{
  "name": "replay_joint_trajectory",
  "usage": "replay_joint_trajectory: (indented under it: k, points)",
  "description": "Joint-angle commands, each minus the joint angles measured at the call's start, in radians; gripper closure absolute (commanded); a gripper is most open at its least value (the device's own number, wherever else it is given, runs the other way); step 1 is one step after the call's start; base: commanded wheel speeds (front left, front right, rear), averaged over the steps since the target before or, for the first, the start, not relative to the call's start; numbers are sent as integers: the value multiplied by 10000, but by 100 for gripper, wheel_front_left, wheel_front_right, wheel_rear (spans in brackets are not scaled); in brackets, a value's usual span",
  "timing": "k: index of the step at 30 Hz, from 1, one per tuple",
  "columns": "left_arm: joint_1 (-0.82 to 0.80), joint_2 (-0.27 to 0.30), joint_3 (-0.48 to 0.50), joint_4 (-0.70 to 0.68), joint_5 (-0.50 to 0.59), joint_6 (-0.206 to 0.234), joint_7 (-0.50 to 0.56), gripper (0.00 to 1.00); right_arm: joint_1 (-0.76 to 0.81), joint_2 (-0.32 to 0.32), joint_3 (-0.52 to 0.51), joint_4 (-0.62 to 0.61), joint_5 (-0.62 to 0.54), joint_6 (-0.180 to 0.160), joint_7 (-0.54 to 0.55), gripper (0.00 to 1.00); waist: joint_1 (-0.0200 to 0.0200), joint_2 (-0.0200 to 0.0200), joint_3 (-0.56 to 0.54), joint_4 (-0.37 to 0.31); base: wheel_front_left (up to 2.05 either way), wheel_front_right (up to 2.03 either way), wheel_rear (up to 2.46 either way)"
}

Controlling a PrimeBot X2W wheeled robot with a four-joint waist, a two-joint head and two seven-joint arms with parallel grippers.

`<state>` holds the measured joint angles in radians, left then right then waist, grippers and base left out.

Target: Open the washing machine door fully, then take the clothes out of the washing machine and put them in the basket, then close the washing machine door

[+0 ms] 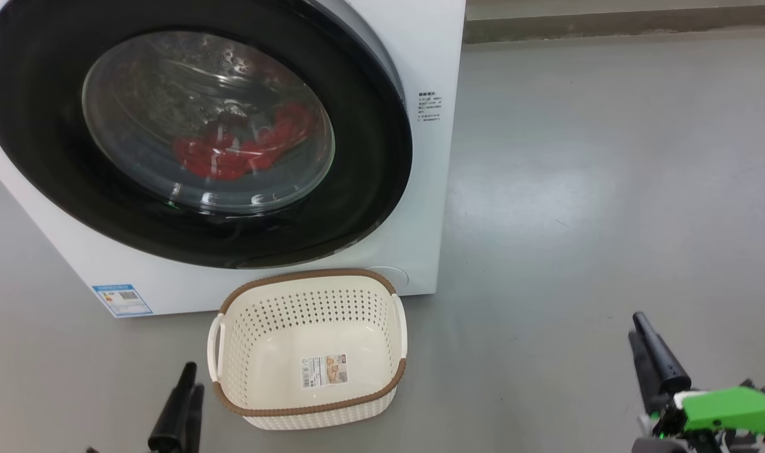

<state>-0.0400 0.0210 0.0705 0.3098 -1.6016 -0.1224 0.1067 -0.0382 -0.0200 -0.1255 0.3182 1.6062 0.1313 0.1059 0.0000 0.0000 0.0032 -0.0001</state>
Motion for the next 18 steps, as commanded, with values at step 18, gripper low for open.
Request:
replay_joint_trajectory:
  k: [18]
  points:
    - [-639,36,-664,577,233,-10,-465,0,-421,-64,635,245,-388,-1,-480,0,0,0,24,-3,0,0,0]
